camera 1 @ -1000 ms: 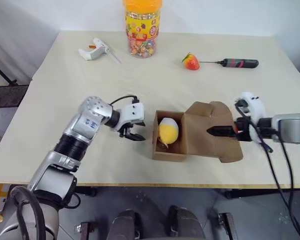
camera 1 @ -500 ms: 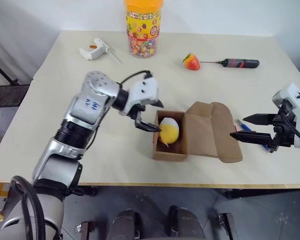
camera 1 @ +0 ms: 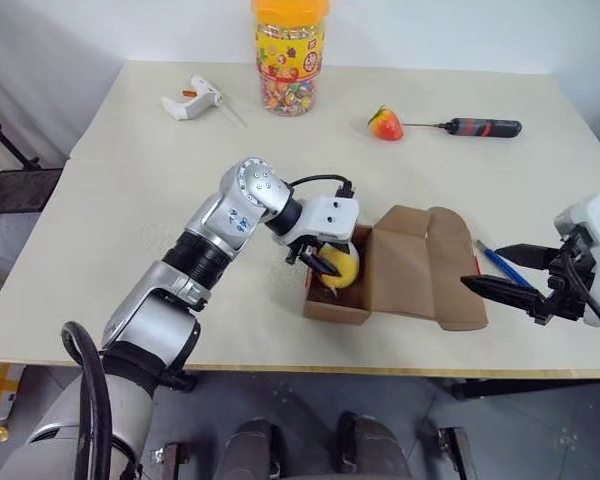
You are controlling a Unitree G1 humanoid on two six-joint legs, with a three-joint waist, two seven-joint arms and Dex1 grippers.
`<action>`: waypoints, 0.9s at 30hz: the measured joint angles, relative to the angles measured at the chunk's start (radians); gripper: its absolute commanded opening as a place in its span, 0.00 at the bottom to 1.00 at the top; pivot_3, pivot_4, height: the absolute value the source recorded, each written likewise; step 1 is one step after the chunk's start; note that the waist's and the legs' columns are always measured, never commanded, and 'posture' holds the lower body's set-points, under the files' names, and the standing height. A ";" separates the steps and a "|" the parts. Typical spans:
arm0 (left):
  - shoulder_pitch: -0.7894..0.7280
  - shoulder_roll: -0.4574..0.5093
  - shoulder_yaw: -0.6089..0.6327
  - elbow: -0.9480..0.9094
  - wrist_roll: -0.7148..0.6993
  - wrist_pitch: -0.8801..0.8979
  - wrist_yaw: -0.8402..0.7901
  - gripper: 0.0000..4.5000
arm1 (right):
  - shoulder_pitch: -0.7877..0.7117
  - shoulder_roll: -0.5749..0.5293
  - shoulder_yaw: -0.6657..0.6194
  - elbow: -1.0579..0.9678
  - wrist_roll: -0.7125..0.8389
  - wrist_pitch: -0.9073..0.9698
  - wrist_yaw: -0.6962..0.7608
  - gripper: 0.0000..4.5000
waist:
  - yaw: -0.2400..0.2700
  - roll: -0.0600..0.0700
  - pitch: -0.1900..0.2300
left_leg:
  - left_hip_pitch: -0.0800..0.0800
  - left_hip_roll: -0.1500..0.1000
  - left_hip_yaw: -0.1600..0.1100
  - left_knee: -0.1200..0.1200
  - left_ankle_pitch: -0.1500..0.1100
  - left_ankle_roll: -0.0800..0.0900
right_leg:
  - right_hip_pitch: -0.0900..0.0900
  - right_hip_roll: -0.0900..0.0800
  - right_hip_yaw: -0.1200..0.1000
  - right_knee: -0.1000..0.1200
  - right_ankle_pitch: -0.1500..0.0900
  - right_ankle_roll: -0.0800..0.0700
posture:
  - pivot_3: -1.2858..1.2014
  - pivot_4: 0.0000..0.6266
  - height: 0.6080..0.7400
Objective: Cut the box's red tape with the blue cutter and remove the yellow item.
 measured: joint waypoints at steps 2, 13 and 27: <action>-0.002 -0.002 0.028 0.010 -0.005 0.000 0.009 0.12 | 0.004 0.000 -0.007 0.000 0.004 0.002 0.000 1.00 | -0.001 0.000 0.000 | 0.000 0.000 0.000 0.000 0.000 0.000 | 0.000 0.000 0.000 0.000 0.000 0.000 | 0.52 0.24 1.00; -0.037 -0.033 0.226 -0.041 -0.161 0.189 0.067 0.00 | -0.026 -0.018 -0.004 0.026 0.023 -0.029 0.075 1.00 | 0.002 0.000 0.000 | 0.001 0.000 0.000 0.000 0.000 0.000 | 0.000 0.000 0.001 0.001 0.000 0.000 | 0.52 0.24 1.00; -0.101 0.180 0.334 -0.023 -0.064 0.354 0.462 0.00 | -0.051 0.057 0.045 0.149 -0.189 -0.558 0.428 1.00 | -0.011 0.000 0.000 | 0.002 -0.001 0.001 0.000 0.000 0.000 | 0.001 0.000 0.001 0.002 0.000 0.000 | 0.52 0.24 1.00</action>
